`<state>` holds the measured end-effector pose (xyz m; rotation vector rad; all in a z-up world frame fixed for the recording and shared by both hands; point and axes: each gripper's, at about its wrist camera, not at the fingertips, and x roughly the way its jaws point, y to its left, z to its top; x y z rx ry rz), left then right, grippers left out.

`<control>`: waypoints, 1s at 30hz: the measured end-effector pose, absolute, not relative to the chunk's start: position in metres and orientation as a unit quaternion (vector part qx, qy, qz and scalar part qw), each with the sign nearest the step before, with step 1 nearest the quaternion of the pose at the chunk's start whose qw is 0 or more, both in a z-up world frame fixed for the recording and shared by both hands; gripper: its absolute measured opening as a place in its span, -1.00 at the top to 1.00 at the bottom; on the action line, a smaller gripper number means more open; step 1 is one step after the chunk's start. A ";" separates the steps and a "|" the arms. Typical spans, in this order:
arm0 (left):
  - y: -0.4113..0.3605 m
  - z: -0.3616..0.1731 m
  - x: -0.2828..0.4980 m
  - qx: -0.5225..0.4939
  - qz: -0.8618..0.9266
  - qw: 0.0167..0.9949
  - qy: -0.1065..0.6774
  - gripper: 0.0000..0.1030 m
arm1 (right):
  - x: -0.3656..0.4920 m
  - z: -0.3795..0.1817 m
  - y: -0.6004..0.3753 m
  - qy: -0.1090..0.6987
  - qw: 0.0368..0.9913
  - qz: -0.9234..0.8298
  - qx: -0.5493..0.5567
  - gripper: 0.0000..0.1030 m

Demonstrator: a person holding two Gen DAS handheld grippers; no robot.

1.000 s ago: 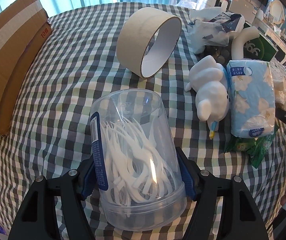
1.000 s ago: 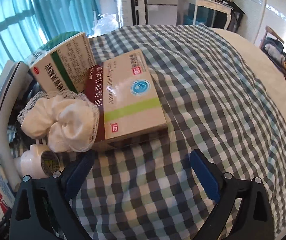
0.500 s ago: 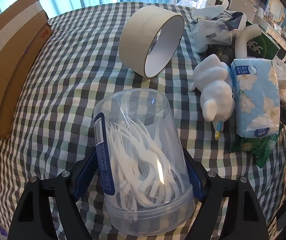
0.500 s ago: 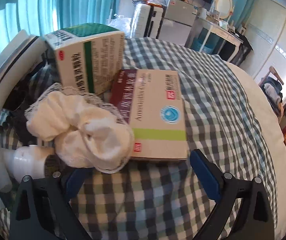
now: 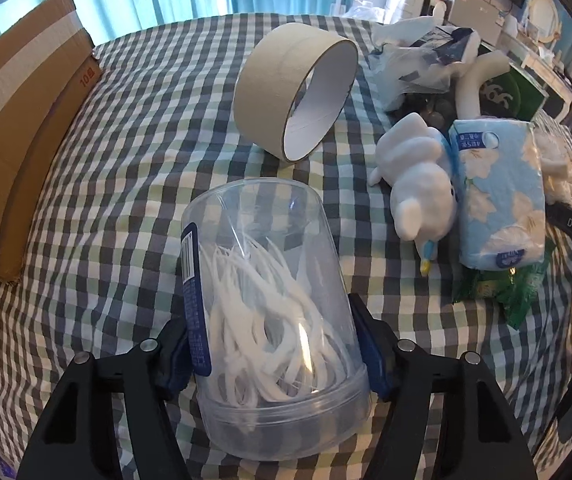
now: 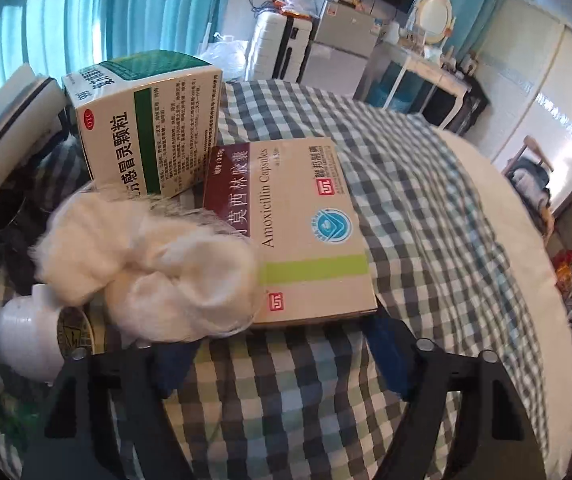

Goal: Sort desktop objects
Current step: 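Carry the tub and medicine box into the cardboard box and release both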

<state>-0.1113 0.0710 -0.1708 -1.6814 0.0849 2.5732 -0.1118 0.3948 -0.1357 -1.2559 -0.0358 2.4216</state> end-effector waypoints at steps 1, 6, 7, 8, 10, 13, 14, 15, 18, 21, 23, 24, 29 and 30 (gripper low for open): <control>0.068 -0.169 -0.110 -0.547 0.836 0.033 0.027 -0.33 | -0.110 -0.135 0.397 -0.007 0.201 0.870 -0.450 -0.46; 0.036 -0.154 -0.101 -0.547 0.837 0.022 0.000 -0.30 | -0.095 -0.129 0.397 0.005 0.189 0.871 -0.452 -0.46; 0.028 -0.151 -0.099 -0.545 0.838 0.019 -0.005 -0.29 | -0.089 -0.125 0.395 0.004 0.188 0.872 -0.452 -0.46; 0.021 -0.146 -0.098 -0.543 0.839 0.019 -0.010 -0.29 | -0.085 -0.122 0.393 0.005 0.186 0.873 -0.451 -0.45; 0.006 -0.137 -0.094 -0.538 0.842 0.018 -0.019 -0.26 | -0.073 -0.112 0.389 0.016 0.182 0.875 -0.448 -0.45; -0.015 -0.121 -0.086 -0.529 0.848 0.018 -0.029 -0.26 | -0.056 -0.093 0.386 0.041 0.172 0.884 -0.433 -0.45; -0.021 -0.116 -0.082 -0.524 0.851 0.019 -0.031 -0.26 | -0.051 -0.086 0.387 0.045 0.170 0.887 -0.426 -0.44; -0.027 -0.111 -0.078 -0.520 0.853 0.019 -0.033 -0.26 | -0.043 -0.078 0.385 0.051 0.166 0.891 -0.419 -0.44; -0.037 -0.098 -0.066 -0.510 0.859 0.020 -0.044 -0.26 | -0.010 -0.057 0.381 0.084 0.145 0.907 -0.387 -0.44; -0.044 -0.084 -0.054 -0.500 0.864 0.025 -0.058 -0.26 | 0.012 -0.039 0.378 0.104 0.129 0.914 -0.370 -0.44; -0.048 -0.074 -0.047 -0.492 0.868 0.028 -0.063 -0.26 | 0.021 -0.029 0.371 0.110 0.120 0.917 -0.363 -0.44; -0.052 -0.069 -0.043 -0.488 0.870 0.030 -0.065 -0.26 | 0.026 -0.023 0.367 0.112 0.113 0.919 -0.360 -0.44; -0.061 -0.040 -0.028 -0.473 0.877 0.028 -0.075 -0.26 | 0.043 -0.005 0.336 0.113 0.078 0.927 -0.349 -0.44; -0.064 -0.036 -0.026 -0.470 0.879 0.027 -0.079 -0.26 | 0.045 -0.003 0.329 0.111 0.071 0.928 -0.349 -0.44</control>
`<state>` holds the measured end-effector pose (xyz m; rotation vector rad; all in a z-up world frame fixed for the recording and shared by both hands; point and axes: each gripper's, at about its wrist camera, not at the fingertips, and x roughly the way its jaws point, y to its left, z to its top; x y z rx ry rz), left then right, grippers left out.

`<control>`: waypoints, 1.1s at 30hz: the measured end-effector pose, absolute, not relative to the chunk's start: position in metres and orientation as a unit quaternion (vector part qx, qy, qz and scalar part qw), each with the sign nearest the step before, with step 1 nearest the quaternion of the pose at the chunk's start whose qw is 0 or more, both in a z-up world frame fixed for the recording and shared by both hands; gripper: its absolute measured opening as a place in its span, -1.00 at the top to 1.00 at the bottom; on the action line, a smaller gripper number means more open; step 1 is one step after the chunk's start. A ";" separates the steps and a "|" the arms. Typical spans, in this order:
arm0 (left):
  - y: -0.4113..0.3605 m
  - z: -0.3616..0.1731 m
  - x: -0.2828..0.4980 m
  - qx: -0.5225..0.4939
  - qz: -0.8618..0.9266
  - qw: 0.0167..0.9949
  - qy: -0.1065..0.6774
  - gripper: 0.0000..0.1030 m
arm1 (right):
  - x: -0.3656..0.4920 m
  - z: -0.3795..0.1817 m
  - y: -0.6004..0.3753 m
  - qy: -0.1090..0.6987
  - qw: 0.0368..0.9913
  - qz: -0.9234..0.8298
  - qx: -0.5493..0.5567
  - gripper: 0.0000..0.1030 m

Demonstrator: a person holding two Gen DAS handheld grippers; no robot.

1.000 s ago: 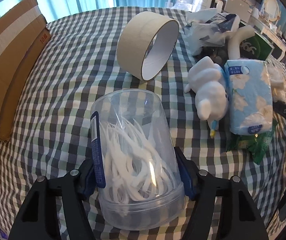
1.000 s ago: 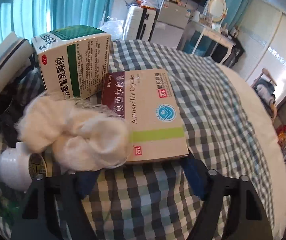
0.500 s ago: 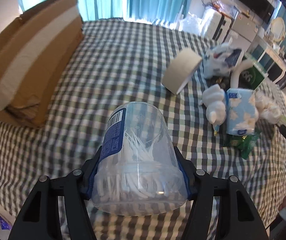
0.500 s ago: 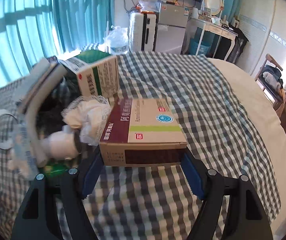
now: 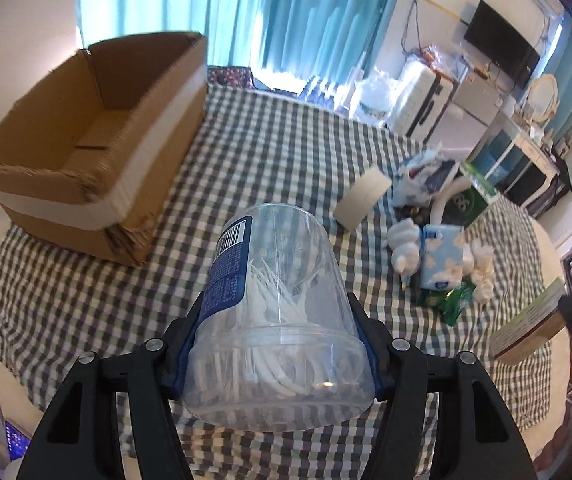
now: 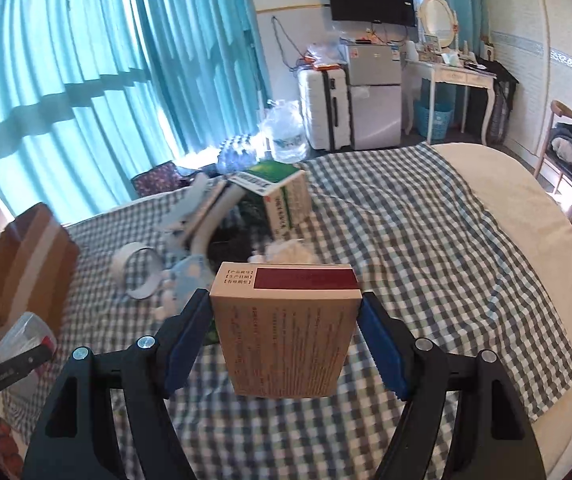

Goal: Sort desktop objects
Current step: 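Carry the tub and medicine box into the cardboard box and release both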

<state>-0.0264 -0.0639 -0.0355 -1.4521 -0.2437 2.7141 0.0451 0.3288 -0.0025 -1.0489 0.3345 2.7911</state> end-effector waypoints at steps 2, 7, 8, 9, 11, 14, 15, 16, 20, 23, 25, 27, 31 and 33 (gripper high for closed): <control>-0.067 -0.028 -0.027 -0.465 0.881 0.024 -0.086 -0.26 | 0.048 0.001 0.317 0.104 0.057 0.929 -0.351 -0.44; -0.086 -0.013 -0.025 -0.453 0.886 0.018 -0.096 -0.26 | 0.054 0.009 0.290 0.101 0.026 0.930 -0.352 -0.44; -0.089 -0.011 -0.026 -0.452 0.887 0.017 -0.097 -0.26 | 0.054 0.011 0.284 0.100 0.020 0.931 -0.350 -0.44; -0.093 -0.010 -0.027 -0.450 0.887 0.015 -0.098 -0.26 | 0.054 0.016 0.276 0.095 0.013 0.933 -0.348 -0.44; -0.101 -0.007 -0.028 -0.449 0.888 0.012 -0.101 -0.26 | 0.055 0.022 0.264 0.083 0.004 0.936 -0.342 -0.44; -0.115 0.000 -0.032 -0.445 0.889 0.003 -0.103 -0.26 | 0.054 0.034 0.242 0.071 -0.014 0.940 -0.333 -0.44; -0.121 0.003 -0.034 -0.443 0.891 0.000 -0.104 -0.26 | 0.053 0.039 0.235 0.070 -0.023 0.941 -0.330 -0.44; -0.126 0.007 -0.036 -0.440 0.892 -0.003 -0.105 -0.26 | 0.050 0.044 0.226 0.069 -0.034 0.942 -0.327 -0.44; -0.147 0.023 -0.046 -0.427 0.898 -0.016 -0.101 -0.26 | 0.039 0.063 0.188 0.055 -0.068 0.946 -0.312 -0.44; -0.162 0.037 -0.055 -0.418 0.902 -0.023 -0.103 -0.26 | 0.027 0.075 0.160 0.053 -0.094 0.946 -0.304 -0.44; -0.175 0.047 -0.061 -0.413 0.904 -0.027 -0.104 -0.26 | 0.016 0.083 0.140 0.055 -0.116 0.946 -0.298 -0.44; -0.185 0.057 -0.069 -0.407 0.908 -0.032 -0.097 -0.26 | 0.005 0.092 0.119 0.052 -0.137 0.945 -0.291 -0.44; -0.207 0.069 -0.087 -0.400 0.911 -0.049 -0.085 -0.26 | -0.019 0.108 0.074 0.056 -0.183 0.941 -0.279 -0.44; -0.219 0.070 -0.098 -0.400 0.911 -0.061 -0.082 -0.26 | -0.030 0.113 0.053 0.053 -0.195 0.939 -0.277 -0.44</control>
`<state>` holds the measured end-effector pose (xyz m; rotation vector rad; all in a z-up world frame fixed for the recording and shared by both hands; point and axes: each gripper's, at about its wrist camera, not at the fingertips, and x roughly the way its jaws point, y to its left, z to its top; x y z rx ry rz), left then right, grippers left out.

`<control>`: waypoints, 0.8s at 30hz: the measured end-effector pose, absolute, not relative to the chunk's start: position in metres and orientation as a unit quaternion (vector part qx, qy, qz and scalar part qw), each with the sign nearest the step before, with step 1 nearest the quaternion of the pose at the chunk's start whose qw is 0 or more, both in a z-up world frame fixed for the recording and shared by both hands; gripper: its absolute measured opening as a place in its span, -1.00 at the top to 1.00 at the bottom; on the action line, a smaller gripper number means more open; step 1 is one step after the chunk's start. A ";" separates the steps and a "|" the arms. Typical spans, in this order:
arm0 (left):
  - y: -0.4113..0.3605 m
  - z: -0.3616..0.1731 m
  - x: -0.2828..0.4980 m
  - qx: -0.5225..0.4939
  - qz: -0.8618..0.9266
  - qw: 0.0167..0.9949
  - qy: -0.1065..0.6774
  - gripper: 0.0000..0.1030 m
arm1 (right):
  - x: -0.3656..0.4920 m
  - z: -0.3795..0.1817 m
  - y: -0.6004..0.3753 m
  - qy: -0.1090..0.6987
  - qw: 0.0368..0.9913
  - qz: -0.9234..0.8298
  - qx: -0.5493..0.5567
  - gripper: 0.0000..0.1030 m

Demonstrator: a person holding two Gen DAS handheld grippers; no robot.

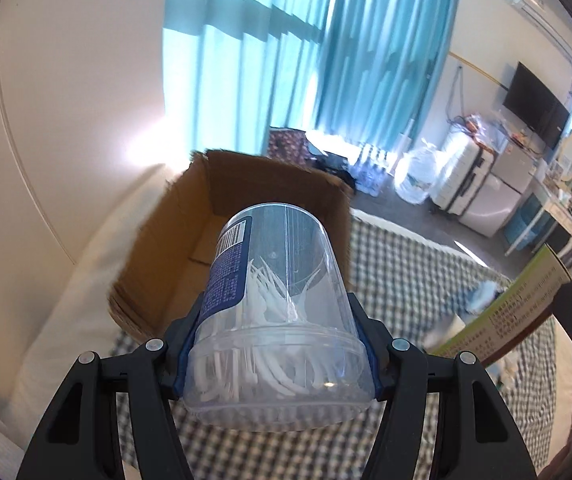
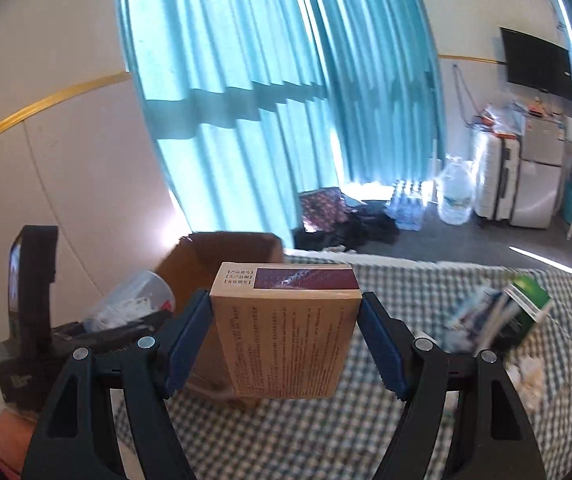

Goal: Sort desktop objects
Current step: 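Carry the tub and medicine box into the cardboard box and release both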

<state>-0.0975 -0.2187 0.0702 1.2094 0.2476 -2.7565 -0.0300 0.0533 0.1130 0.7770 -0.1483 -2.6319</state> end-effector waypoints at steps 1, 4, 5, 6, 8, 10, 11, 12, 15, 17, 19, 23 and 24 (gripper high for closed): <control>-0.224 0.070 -0.103 0.401 -0.910 0.066 0.081 -0.26 | -0.036 0.115 0.042 -0.050 0.202 -0.938 0.277 -0.44; -0.238 0.064 -0.118 0.405 -0.907 0.080 0.079 -0.26 | -0.057 0.117 0.010 -0.049 0.223 -0.933 0.279 -0.44; -0.242 0.060 -0.123 0.407 -0.906 0.085 0.077 -0.26 | -0.063 0.117 0.000 -0.050 0.227 -0.932 0.280 -0.44; -0.246 0.057 -0.127 0.410 -0.905 0.089 0.074 -0.26 | -0.072 0.116 -0.011 -0.051 0.232 -0.929 0.283 -0.44; -0.252 0.048 -0.135 0.417 -0.901 0.096 0.074 -0.26 | -0.081 0.114 -0.022 -0.054 0.237 -0.926 0.290 -0.44; -0.258 0.038 -0.142 0.427 -0.896 0.099 0.075 -0.26 | -0.091 0.109 -0.035 -0.053 0.243 -0.922 0.296 -0.44; -0.261 0.034 -0.145 0.430 -0.894 0.098 0.075 -0.26 | -0.095 0.106 -0.041 -0.050 0.243 -0.921 0.299 -0.44; -0.262 0.030 -0.147 0.433 -0.893 0.096 0.075 -0.26 | -0.099 0.103 -0.047 -0.047 0.243 -0.921 0.302 -0.44; -0.259 0.018 -0.155 0.447 -0.887 0.092 0.070 -0.28 | -0.112 0.094 -0.053 -0.046 0.240 -0.918 0.313 -0.45; -0.256 0.016 -0.158 0.458 -0.882 0.095 0.062 -0.61 | -0.119 0.091 -0.054 -0.063 0.264 -0.909 0.315 -0.63; -0.253 0.016 -0.157 0.463 -0.878 0.116 0.044 -0.77 | -0.123 0.093 -0.053 -0.079 0.266 -0.908 0.313 -0.81; -0.252 0.028 -0.143 0.448 -0.886 0.110 0.046 -0.84 | -0.118 0.106 -0.041 -0.098 0.266 -0.910 0.304 -0.81; -0.251 0.033 -0.139 0.443 -0.889 0.110 0.046 -0.84 | -0.113 0.110 -0.034 -0.101 0.261 -0.913 0.298 -0.81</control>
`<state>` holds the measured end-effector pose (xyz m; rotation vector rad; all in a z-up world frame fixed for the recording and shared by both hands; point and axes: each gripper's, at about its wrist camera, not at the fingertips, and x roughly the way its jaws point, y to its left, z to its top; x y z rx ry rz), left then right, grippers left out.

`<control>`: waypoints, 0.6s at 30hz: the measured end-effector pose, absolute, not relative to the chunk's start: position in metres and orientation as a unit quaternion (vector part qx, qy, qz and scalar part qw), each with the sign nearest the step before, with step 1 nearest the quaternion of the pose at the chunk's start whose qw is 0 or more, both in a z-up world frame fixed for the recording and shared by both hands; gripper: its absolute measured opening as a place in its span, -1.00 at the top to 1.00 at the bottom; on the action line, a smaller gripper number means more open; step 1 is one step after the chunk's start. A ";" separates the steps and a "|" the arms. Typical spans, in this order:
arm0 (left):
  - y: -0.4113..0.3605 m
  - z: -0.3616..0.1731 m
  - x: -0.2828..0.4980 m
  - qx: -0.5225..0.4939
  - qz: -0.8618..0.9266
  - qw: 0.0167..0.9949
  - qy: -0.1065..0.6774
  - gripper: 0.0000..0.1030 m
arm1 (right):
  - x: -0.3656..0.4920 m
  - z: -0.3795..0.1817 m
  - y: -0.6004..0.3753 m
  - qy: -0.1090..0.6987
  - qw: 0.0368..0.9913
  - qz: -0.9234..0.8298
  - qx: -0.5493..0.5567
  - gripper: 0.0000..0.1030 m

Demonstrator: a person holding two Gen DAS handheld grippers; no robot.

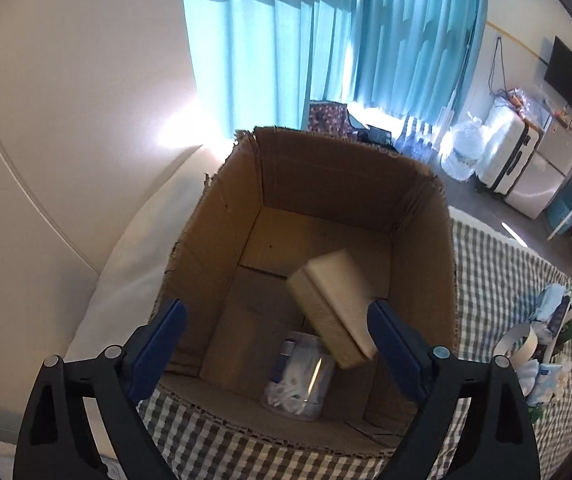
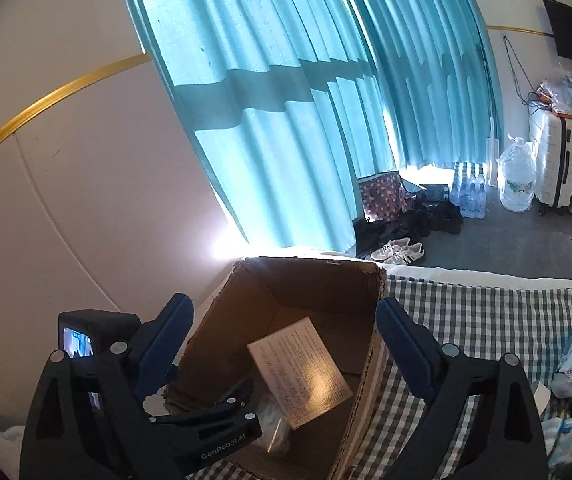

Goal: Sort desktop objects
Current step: 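Carry the tub and medicine box into the cardboard box and release both, then move both tools back over the pile of items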

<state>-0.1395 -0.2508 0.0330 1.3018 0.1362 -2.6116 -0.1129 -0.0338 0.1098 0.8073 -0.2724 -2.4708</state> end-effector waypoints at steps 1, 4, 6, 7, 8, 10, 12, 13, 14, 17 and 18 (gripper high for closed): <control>-0.249 0.038 -0.136 0.438 -0.891 0.111 0.045 -0.84 | -0.108 0.113 -0.026 -0.102 0.256 -0.915 0.294 -0.81; -0.237 0.056 -0.120 0.421 -0.900 0.108 0.040 -0.88 | -0.093 0.120 0.002 -0.107 0.233 -0.923 0.287 -0.81; -0.225 0.069 -0.111 0.408 -0.907 0.097 0.039 -0.91 | -0.081 0.123 0.025 -0.109 0.219 -0.927 0.283 -0.81; -0.217 0.076 -0.105 0.403 -0.910 0.090 0.038 -0.92 | -0.073 0.125 0.037 -0.107 0.210 -0.931 0.280 -0.81; -0.207 0.082 -0.100 0.397 -0.913 0.082 0.037 -0.92 | -0.066 0.127 0.049 -0.103 0.200 -0.934 0.277 -0.81; -0.189 0.092 -0.089 0.387 -0.918 0.069 0.039 -0.92 | -0.051 0.133 0.075 -0.092 0.178 -0.941 0.273 -0.81; -0.166 0.098 -0.081 0.385 -0.920 0.053 0.048 -0.92 | -0.035 0.139 0.103 -0.088 0.158 -0.947 0.267 -0.81; -0.154 0.101 -0.077 0.384 -0.921 0.046 0.053 -0.92 | -0.027 0.142 0.118 -0.088 0.149 -0.949 0.264 -0.81; -0.143 0.103 -0.073 0.383 -0.921 0.039 0.056 -0.92 | -0.020 0.145 0.132 -0.087 0.140 -0.951 0.262 -0.81; -0.108 0.102 -0.060 0.376 -0.925 0.031 0.055 -0.96 | 0.005 0.152 0.180 -0.076 0.105 -0.958 0.254 -0.81; -0.096 0.100 -0.054 0.371 -0.926 0.033 0.051 -1.00 | 0.011 0.153 0.193 -0.073 0.095 -0.960 0.253 -0.81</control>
